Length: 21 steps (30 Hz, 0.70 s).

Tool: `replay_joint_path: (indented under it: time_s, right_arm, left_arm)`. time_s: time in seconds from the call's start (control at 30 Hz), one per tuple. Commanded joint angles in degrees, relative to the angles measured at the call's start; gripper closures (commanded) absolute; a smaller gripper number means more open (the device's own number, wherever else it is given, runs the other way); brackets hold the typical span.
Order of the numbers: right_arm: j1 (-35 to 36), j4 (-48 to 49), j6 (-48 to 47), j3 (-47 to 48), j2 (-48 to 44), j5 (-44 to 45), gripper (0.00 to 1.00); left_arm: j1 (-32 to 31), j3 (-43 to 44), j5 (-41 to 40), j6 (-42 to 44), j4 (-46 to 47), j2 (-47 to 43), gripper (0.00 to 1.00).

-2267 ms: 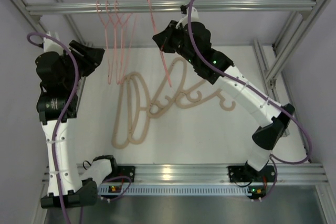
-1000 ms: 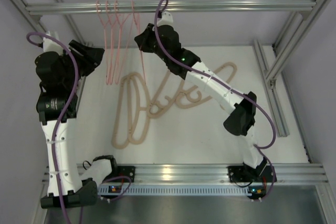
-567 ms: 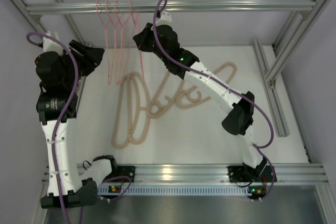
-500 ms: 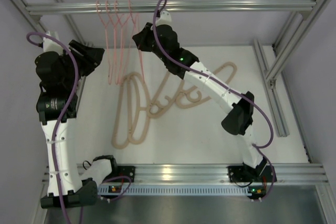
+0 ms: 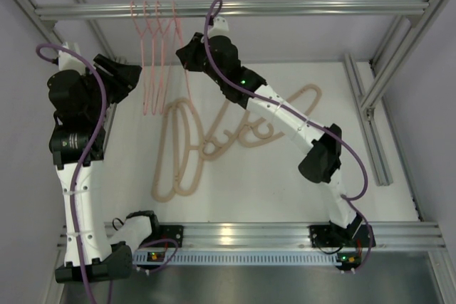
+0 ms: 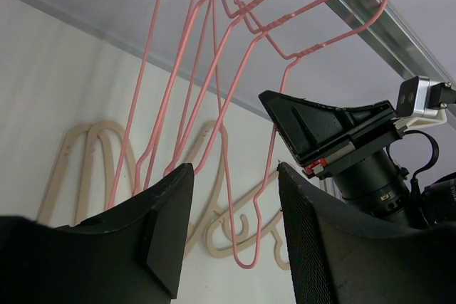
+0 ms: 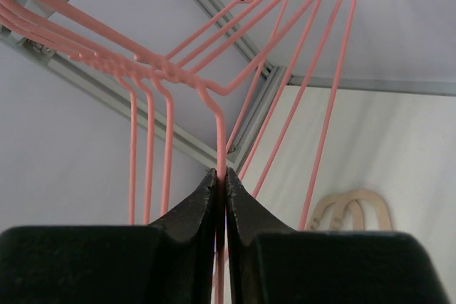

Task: Organize the hangers

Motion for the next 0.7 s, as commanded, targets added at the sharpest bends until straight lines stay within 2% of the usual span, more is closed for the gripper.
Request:
replay_joint_path:
  time_s: [0.0, 0.13, 0.27, 0.37, 0.67]
  right_arm:
    - [1.0, 3.3, -0.5, 2.0, 0.0, -1.3, 0.92]
    - [1.3, 4.7, -0.5, -0.8, -1.9, -0.9, 0.71]
    - [1.6, 5.3, -1.1, -2.4, -3.6, -0.5, 0.59]
    - [1.8, 5.3, -1.1, -4.8, -5.7, 0.5, 0.52]
    - [2.8, 6.7, -2.0, -12.2, -12.6, 1.0, 0.39]
  left_arm:
    - [0.0, 0.2, -0.1, 0.8, 1.2, -0.4, 0.44]
    - [0.0, -0.2, -0.4, 0.9, 1.1, -0.7, 0.44]
    - [0.0, -0.3, -0.4, 1.0, 1.1, -0.7, 0.44]
    - [0.0, -0.5, -0.4, 1.1, 1.2, -0.9, 0.44]
    - [0.0, -1.5, -0.4, 1.3, 1.2, -1.5, 0.44]
